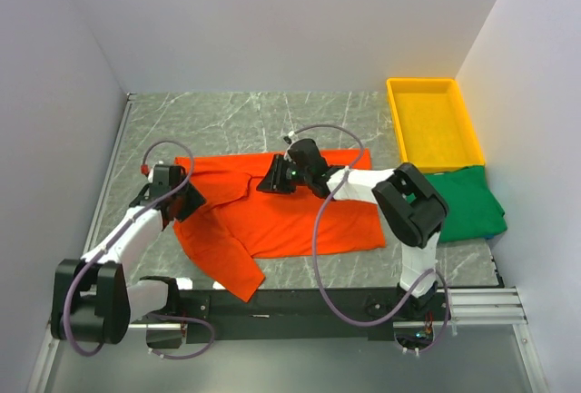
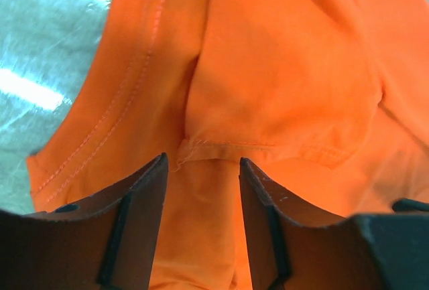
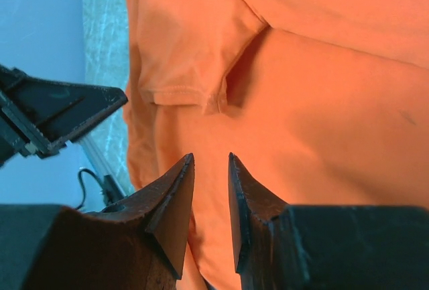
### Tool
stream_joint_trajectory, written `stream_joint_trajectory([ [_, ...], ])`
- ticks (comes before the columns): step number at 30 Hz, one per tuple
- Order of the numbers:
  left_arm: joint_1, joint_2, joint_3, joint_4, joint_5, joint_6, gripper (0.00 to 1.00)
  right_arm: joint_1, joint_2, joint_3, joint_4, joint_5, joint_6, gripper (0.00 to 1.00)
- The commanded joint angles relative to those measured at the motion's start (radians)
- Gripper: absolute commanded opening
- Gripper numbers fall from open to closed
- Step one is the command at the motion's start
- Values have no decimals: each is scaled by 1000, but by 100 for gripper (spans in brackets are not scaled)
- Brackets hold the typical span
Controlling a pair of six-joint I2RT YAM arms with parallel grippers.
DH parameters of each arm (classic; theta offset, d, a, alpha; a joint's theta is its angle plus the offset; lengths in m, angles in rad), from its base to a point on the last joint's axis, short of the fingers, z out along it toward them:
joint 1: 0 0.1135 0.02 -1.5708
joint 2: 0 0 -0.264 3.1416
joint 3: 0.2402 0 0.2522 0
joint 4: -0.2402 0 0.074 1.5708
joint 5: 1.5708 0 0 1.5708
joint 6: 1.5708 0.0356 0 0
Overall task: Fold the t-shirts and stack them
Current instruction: Move the tshirt to the center of the board
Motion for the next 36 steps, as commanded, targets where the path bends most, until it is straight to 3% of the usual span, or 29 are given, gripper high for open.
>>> stream_joint_trajectory([
  [1,-3,-68,-54,102,-52,-107,51,7,47,61,122,-64,55,34],
  [13,-3,-70,-201,355,-43,-192,47,10,169,115,185,-91,103,34],
  [22,-3,-56,-209,369,-47,-198,44,11,215,149,179,-96,115,34],
  [30,-4,-38,-229,367,-73,-207,50,19,248,179,147,-80,126,34],
  [36,-10,-25,-219,369,-67,-199,47,19,268,179,164,-87,147,34],
])
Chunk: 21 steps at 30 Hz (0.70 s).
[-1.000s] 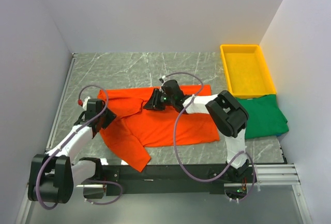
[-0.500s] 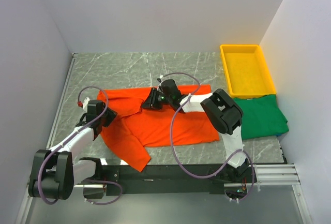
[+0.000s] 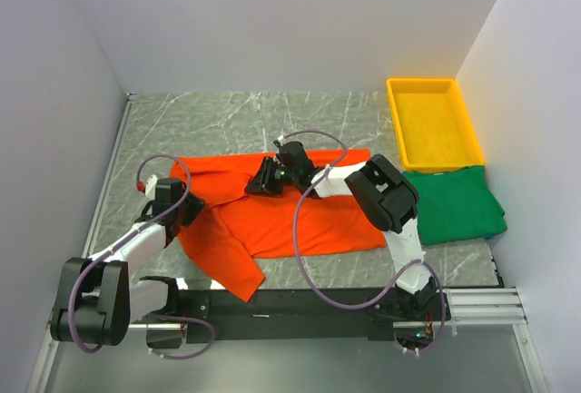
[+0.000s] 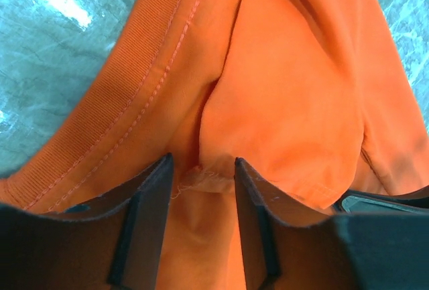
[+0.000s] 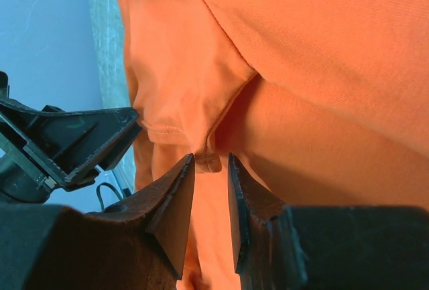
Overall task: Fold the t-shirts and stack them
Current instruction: Move the tshirt to the center of the board
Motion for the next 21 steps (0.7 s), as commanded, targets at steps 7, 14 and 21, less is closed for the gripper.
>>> stream_joint_trajectory([
  [7,-18,-22,1,36,-1,-1,35,9,17,37,31,0,22,34],
  [14,-29,-57,24,1,-21,4,26,10,11,36,36,-6,24,31],
  [21,-37,-65,37,-33,-16,1,10,9,9,33,34,-6,27,21],
])
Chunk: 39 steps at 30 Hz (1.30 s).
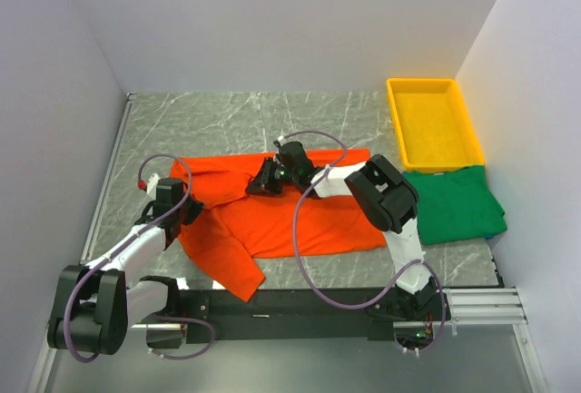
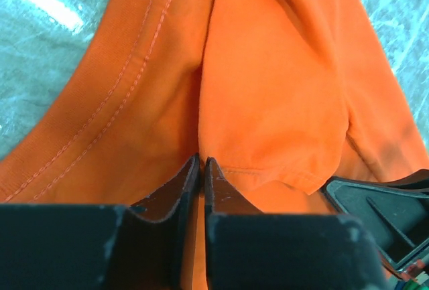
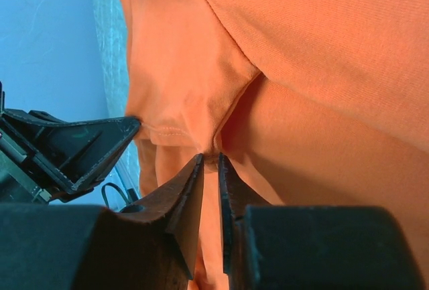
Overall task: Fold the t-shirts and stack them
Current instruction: Move the tshirt to the center of the board
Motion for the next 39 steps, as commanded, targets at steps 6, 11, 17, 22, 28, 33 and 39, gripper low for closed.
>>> stream_joint_trajectory([
  [6,-12,-66,39,-52,5,-32,1,6,5,26,24,6,1,23],
  [11,-19,-132,55,-129,8,-69,1,6,-9,12,24,13,-2,27],
  [17,-25,-181,48,-161,25,-99,1,6,-28,6,13,23,-16,31],
  [22,-30,-188,19,-161,41,-124,1,6,-43,2,1,32,-25,33],
  [28,-38,-183,-14,-138,61,-155,3,1,-66,-18,-15,53,-45,35],
  [33,-56,-172,-23,-124,58,-175,4,-3,-93,-24,-42,76,-79,35],
  [39,-67,-149,-53,-120,47,-195,6,-5,-126,-18,-94,104,-134,38],
])
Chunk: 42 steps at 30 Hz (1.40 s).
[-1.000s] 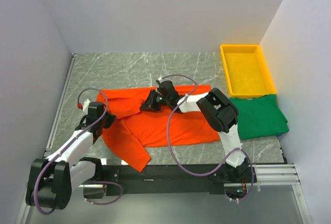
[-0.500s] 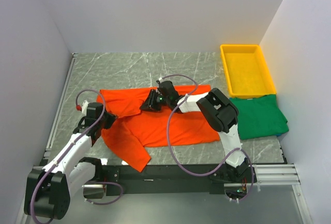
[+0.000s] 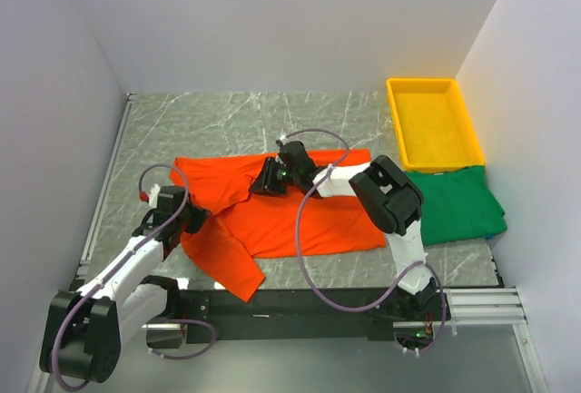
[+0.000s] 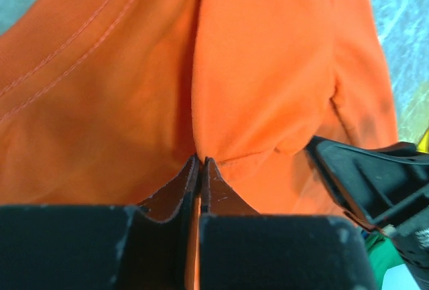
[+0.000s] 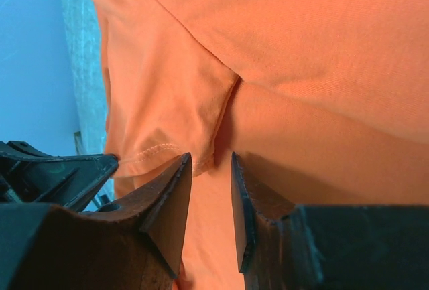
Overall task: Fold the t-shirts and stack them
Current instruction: Move the tshirt to the center of the board
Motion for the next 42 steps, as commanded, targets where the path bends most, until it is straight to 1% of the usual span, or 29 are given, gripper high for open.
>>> stream_joint_trajectory([
  [1,-7,5,-24,27,0,-33,6,-6,-92,-4,-25,43,-59,38],
  [2,-9,2,-28,31,3,-40,7,-6,-99,-4,-45,54,-79,38],
  [3,-12,-1,-31,28,2,-45,12,-9,-113,-6,-56,63,-90,39],
  [5,-12,-18,-33,17,0,-53,16,-15,-130,-10,-94,95,-126,40],
  [6,-12,-32,-28,14,-4,-51,23,-23,-153,-15,-106,105,-142,40],
  [8,-13,-49,-12,-24,-17,-47,32,-37,-175,-22,-160,137,-189,40],
  [9,-12,-70,13,-42,-45,-41,41,-59,-200,-27,-178,151,-206,40],
  [10,-12,-78,31,-80,-66,-27,46,-72,-216,-39,-212,164,-223,41],
  [11,-10,-87,50,-104,-87,-15,55,-89,-249,-45,-230,196,-261,41],
  [14,-6,-96,140,-163,-203,44,61,-158,-311,-67,-307,255,-341,42],
  [16,2,-63,215,-173,-269,106,62,-213,-333,-72,-362,302,-374,43],
  [17,11,-41,240,-162,-279,133,61,-228,-343,-66,-384,315,-406,43],
  [18,17,12,289,-142,-277,165,60,-248,-345,-59,-408,338,-418,43],
  [19,23,46,315,-133,-268,221,60,-265,-346,-47,-448,347,-432,43],
  [20,36,81,371,-124,-270,243,57,-299,-351,-43,-465,356,-453,43],
  [21,40,160,401,-116,-268,268,55,-317,-353,-39,-476,365,-461,43],
  [22,45,201,427,-112,-264,312,53,-331,-354,-32,-497,376,-470,43],
  [25,62,350,518,-104,-271,360,47,-388,-353,-13,-528,395,-492,43],
  [27,86,446,567,-93,-258,370,43,-418,-331,3,-543,398,-509,43],
  [29,106,505,597,-88,-244,390,42,-437,-299,34,-577,398,-521,43],
  [30,111,567,632,-95,-235,400,42,-455,-288,51,-588,396,-524,43],
  [33,131,681,708,-118,-233,429,41,-478,-250,76,-622,395,-539,43],
  [39,171,865,815,-173,-219,440,37,-528,-182,137,-665,396,-556,41],
  [42,174,926,858,-197,-202,441,37,-538,-144,172,-689,384,-562,40],
])
